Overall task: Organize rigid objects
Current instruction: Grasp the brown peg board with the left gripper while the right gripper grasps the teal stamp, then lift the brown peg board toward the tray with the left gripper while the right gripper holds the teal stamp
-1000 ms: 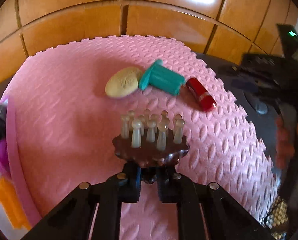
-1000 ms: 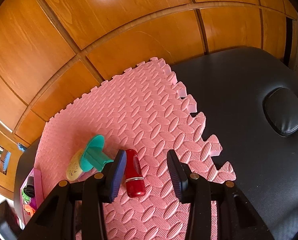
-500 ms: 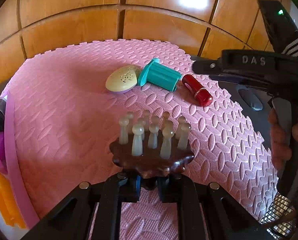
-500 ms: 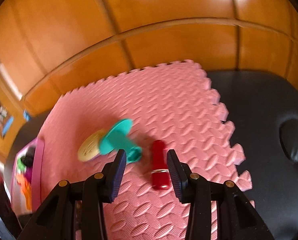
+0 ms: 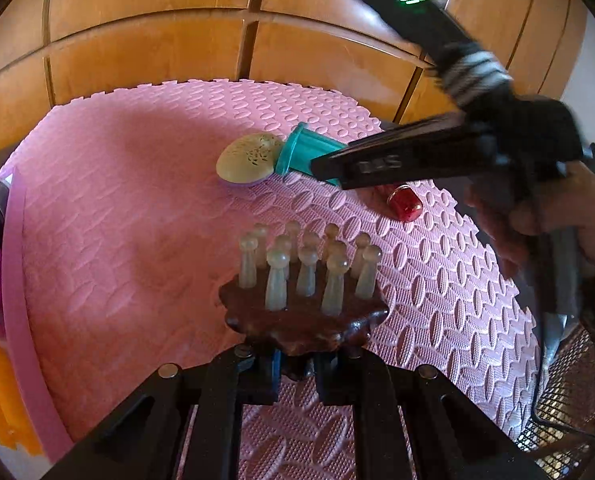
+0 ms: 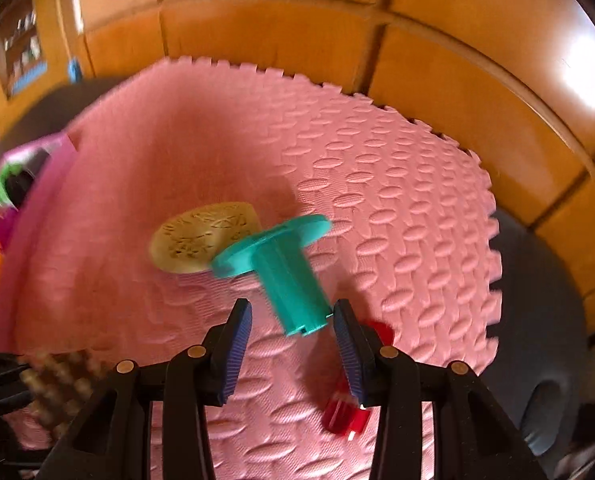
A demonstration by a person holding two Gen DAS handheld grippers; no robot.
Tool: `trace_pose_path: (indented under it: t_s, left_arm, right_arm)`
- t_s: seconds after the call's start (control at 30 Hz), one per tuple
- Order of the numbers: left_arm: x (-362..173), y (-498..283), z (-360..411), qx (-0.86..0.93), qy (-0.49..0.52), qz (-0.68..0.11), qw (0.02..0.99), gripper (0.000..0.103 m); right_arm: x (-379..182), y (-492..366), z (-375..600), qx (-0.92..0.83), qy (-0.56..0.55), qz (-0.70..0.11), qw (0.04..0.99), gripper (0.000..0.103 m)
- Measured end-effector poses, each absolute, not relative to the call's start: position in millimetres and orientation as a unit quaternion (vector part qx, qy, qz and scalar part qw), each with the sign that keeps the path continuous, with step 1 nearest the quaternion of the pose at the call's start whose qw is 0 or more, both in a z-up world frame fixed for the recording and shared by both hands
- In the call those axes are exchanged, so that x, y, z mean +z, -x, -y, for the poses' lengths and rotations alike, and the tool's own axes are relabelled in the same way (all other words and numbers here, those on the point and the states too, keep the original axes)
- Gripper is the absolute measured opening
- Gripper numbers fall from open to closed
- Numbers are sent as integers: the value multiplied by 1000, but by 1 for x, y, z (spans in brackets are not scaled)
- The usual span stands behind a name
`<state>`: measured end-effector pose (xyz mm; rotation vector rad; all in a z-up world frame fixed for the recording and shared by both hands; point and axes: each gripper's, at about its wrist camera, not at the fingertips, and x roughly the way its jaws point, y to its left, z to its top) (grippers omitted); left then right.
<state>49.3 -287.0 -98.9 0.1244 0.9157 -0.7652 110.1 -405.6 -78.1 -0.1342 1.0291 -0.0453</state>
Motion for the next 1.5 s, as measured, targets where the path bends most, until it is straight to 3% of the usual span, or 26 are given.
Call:
trace_pose_path:
  t_s: [0.1, 0.23, 0.53, 0.8, 0.93, 1.27, 1.4, 1.5]
  left_arm:
    - [-99, -49, 287, -363, -58, -431, 824, 12]
    - [-100, -49, 286, -365, -55, -430, 824, 12]
    - [-98, -46, 281, -353, -48, -447, 820, 12]
    - [-94, -28, 274, -348, -66, -448, 821, 12]
    - [-85, -19, 272, -354, -74, -433, 826, 12]
    - [-59, -9, 254, -352, -66, -414, 837, 12]
    - [-41, -6, 236, -350, -54, -400, 845, 12]
    - [-27, -4, 218, -345, -38, -389, 853, 12]
  right_arm:
    - [-86, -120, 402, -18, 80, -499, 863, 42]
    - [-85, -109, 392, -5, 97, -486, 868, 29]
    - [-89, -41, 382, 11, 12, -472, 882, 29]
    - [-95, -37, 383, 9, -16, -462, 887, 29]
    - [-95, -38, 388, 10, -28, -462, 887, 45]
    - [-99, -48, 382, -11, -18, -443, 896, 52]
    - [-99, -47, 380, -8, -11, -443, 897, 50]
    - [-99, -46, 376, -8, -3, -440, 898, 37]
